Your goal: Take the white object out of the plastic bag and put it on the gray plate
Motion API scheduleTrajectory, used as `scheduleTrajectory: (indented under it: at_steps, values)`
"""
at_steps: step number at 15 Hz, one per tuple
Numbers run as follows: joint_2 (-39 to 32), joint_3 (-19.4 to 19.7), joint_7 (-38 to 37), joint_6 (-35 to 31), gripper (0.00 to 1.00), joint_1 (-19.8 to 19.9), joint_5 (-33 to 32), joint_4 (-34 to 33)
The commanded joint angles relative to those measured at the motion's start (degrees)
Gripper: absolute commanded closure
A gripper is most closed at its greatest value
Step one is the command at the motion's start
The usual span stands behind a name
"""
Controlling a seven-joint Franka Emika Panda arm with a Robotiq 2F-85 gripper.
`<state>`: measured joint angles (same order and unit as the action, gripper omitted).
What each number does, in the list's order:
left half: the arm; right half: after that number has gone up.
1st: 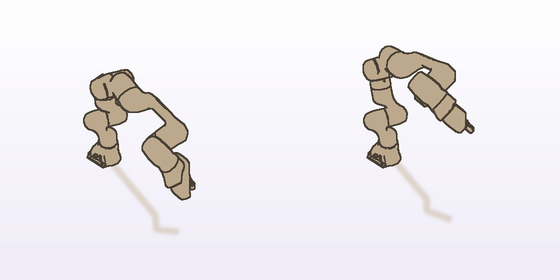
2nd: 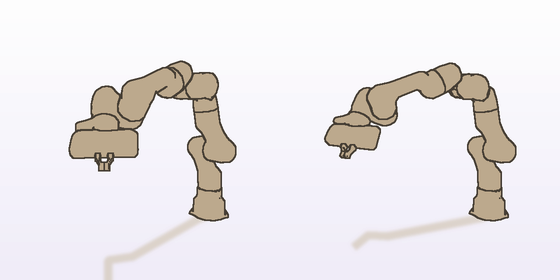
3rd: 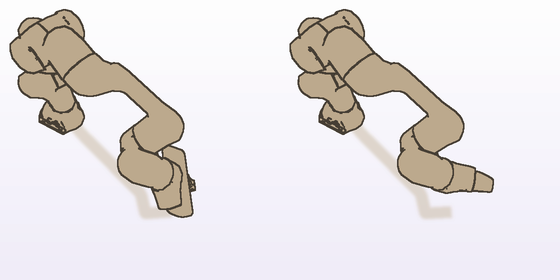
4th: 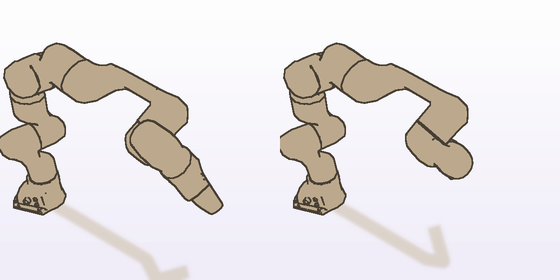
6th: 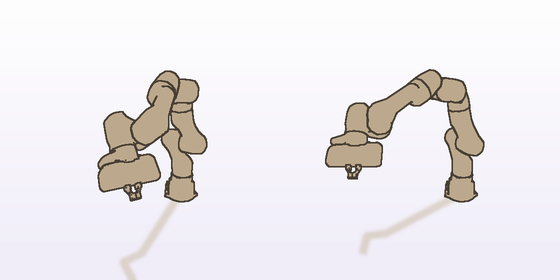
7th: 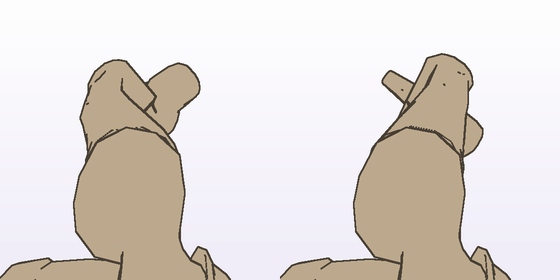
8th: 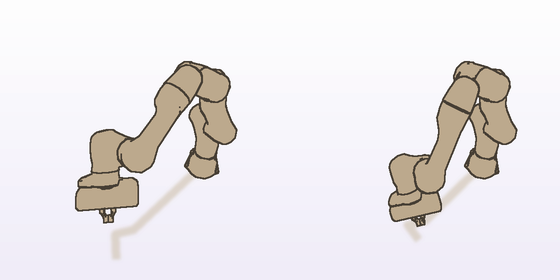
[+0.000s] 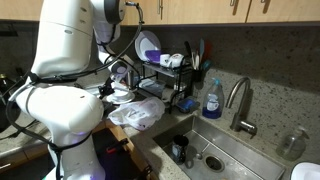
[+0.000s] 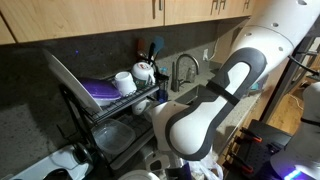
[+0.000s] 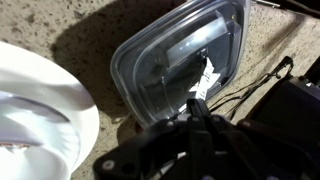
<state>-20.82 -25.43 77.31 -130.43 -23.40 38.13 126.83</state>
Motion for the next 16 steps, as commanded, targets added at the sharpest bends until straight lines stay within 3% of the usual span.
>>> scheduleTrajectory:
  at_steps: [1,3,4,5,10,14,16]
  values:
    - [2.79,-1.12,-3.69,2.33,0.97,1.45,-1.05,1.88]
    - [3.3,-1.28,-4.36,2.95,0.96,1.63,-1.07,2.25]
    - [3.55,-1.33,-4.74,3.28,0.8,1.69,-1.04,2.38]
    - [3.98,-1.37,-4.9,3.35,0.71,1.69,-1.06,2.68]
    - [7.29,-0.97,-6.31,2.83,0.36,1.66,-2.26,4.58]
    - [15.73,-0.41,-10.34,-1.87,0.05,1.5,-9.24,9.24]
    - [19.55,-0.35,-11.96,-3.94,0.0,1.51,-12.3,11.23]
